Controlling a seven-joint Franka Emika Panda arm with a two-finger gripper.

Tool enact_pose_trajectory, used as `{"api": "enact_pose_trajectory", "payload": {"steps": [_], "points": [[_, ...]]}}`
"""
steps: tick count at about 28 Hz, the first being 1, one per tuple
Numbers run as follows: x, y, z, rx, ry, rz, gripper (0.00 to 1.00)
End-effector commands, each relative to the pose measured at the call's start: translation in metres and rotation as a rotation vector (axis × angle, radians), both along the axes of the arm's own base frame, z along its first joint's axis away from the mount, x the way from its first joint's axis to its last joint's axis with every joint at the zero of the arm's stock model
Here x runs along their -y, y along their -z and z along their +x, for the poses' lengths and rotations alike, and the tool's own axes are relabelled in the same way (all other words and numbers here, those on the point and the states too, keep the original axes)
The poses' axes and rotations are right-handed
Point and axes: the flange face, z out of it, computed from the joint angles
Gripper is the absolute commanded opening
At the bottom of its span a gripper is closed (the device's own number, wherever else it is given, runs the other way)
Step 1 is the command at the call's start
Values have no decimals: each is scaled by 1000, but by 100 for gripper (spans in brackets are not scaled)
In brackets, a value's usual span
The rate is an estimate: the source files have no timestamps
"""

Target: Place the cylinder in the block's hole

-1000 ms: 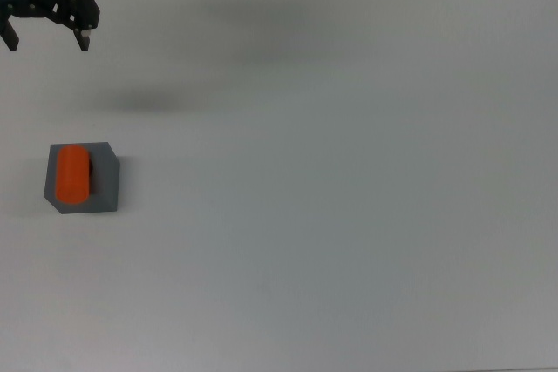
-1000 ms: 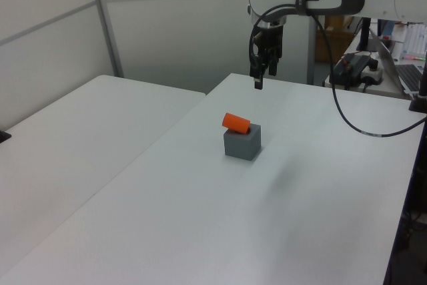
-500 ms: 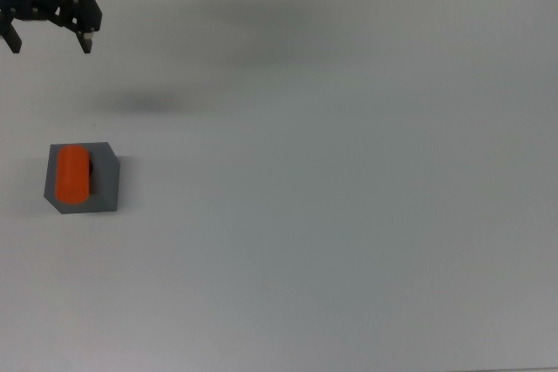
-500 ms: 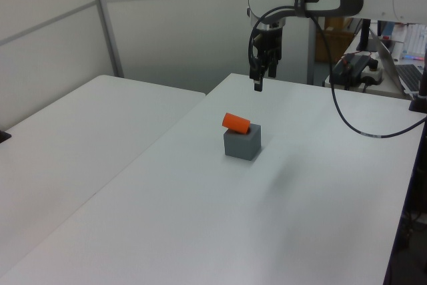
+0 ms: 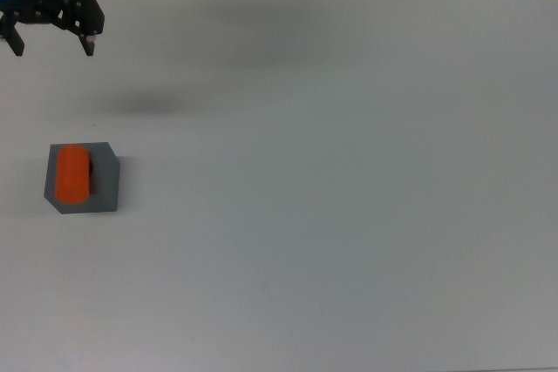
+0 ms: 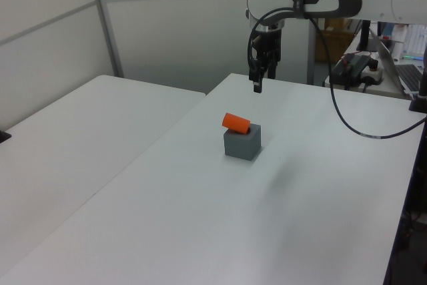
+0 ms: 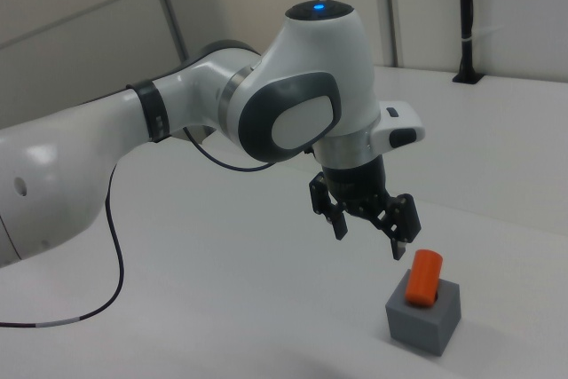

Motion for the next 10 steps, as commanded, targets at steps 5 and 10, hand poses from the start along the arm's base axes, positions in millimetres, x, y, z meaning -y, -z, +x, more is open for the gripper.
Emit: {"api": "enact_pose_trajectory", "payload": {"steps": [5,10], "points": [[6,-4,-8,-25,-19,-8,100],[9,-6,-9,-23,-25,-10,100]]}}
